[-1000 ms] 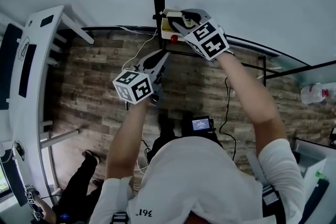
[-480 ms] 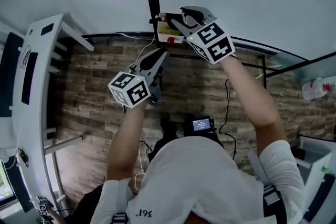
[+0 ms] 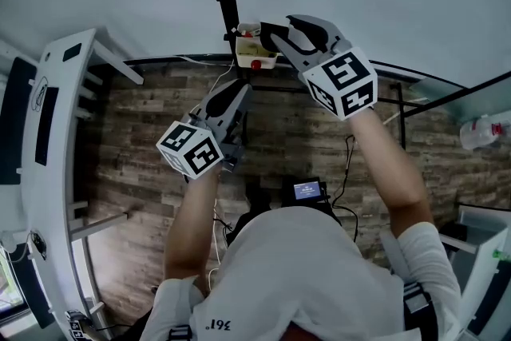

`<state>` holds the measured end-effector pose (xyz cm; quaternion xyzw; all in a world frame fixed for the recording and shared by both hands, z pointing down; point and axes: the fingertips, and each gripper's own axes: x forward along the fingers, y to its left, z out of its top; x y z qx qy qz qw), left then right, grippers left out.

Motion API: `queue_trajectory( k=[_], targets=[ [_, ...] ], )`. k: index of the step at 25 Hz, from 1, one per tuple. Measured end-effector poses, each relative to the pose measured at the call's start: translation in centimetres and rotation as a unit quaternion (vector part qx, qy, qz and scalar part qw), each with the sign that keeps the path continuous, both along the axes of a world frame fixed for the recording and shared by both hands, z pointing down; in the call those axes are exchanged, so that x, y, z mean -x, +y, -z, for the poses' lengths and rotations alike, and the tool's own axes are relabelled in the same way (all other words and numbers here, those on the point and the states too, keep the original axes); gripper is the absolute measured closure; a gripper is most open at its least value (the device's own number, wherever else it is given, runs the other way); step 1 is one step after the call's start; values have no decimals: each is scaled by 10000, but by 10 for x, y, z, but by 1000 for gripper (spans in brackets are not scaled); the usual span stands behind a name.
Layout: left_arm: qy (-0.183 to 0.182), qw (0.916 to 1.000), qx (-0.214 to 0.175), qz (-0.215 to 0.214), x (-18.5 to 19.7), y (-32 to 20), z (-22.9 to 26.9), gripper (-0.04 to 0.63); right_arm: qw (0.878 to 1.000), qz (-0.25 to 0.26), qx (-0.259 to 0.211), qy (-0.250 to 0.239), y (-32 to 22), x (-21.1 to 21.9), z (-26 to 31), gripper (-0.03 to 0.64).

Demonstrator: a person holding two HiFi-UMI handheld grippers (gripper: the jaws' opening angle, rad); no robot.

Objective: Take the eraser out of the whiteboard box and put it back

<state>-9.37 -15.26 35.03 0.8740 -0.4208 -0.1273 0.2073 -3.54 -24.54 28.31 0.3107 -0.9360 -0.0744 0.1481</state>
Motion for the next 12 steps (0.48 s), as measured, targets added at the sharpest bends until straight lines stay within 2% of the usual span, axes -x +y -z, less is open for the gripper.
queue_trajectory(
  k=[12],
  targets=[
    [259, 9995, 1, 175, 2, 29, 18, 534, 9970, -269, 70, -716, 38, -44, 22, 440]
  ],
)
